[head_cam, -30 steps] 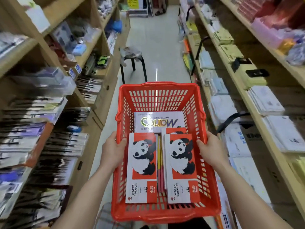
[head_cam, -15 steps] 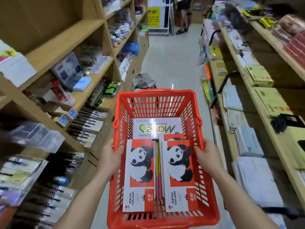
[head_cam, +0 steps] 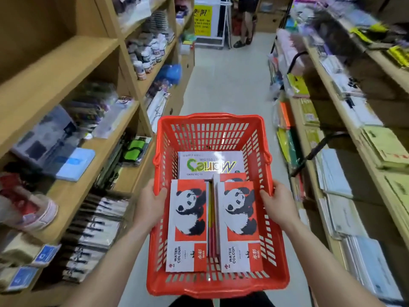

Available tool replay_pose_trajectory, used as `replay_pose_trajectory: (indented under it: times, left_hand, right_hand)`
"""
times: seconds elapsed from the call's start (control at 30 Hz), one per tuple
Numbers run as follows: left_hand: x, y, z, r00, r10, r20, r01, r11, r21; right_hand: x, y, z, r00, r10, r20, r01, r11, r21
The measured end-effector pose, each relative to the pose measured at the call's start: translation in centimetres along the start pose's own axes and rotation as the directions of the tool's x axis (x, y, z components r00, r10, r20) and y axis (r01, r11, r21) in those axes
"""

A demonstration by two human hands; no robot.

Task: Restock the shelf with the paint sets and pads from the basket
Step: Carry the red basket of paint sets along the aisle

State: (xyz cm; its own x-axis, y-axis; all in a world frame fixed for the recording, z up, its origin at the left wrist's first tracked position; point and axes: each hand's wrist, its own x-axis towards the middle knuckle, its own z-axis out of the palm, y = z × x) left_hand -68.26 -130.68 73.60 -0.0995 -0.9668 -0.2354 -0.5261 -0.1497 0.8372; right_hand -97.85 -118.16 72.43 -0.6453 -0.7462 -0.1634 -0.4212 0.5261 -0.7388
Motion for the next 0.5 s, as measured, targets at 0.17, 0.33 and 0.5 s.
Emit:
replay_pose_trajectory:
  times: [0.17,0.33,0.5]
  left_hand:
    - [13.9,3.6,0.6,1.000,-0.010,-0.011,0.010,0.999,0.046]
    - [28.0,6.1,3.3,1.000,-0.023,-0.021,0.025,0.997,0.071]
    - [42.8,6.8,6.9,0.997,-0.075,-0.024,0.077,0.988,0.136]
  right_hand:
    - [12.9,-4.5,3.9,1.000,0.007,0.000,-0.007,1.000,0.017]
    - [27.0,-6.8,9.1,0.999,0.022,0.028,-0.024,0.999,0.039]
    - [41.2,-8.1,14.9,0.996,0.055,0.072,-0.058,0.997,0.040]
